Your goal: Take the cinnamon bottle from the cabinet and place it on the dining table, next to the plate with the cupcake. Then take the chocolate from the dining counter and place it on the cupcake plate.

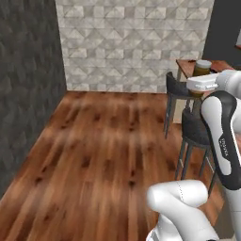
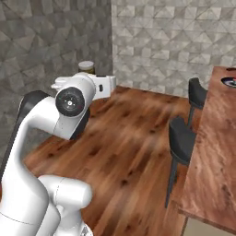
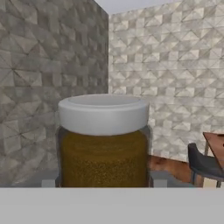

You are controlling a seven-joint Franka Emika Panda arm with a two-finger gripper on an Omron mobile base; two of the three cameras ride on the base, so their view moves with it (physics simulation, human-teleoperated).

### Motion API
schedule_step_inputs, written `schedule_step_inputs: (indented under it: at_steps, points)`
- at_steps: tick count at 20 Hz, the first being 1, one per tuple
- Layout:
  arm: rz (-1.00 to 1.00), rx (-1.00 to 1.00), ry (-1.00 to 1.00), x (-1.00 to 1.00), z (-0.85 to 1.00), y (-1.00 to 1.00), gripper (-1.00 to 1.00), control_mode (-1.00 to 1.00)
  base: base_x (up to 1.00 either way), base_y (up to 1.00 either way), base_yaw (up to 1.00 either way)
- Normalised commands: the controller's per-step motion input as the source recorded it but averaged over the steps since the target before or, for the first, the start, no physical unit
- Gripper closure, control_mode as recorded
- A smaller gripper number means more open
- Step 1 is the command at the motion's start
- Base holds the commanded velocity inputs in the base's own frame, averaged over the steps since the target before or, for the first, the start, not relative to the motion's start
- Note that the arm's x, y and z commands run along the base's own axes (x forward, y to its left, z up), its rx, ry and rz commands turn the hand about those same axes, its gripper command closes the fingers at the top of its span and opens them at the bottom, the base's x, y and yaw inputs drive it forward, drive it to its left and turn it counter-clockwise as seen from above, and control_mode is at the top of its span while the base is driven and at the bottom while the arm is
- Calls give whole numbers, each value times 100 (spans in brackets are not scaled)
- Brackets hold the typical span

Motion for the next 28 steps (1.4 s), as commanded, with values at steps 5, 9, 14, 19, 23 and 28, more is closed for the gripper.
schedule_step_inputs:
  at_steps: [5,9,14,19,23,28]
  points:
    - [0,0,0,0,0,0,100,100,94,38,-56]
    - [0,0,0,0,0,0,100,100,94,56,-58]
    - [0,0,0,0,0,0,100,100,94,69,-59]
    - [0,0,0,0,0,0,100,100,78,94,-57]
    - [0,0,0,0,0,0,100,100,65,100,-54]
    - [0,0,0,0,0,0,100,100,65,100,-54]
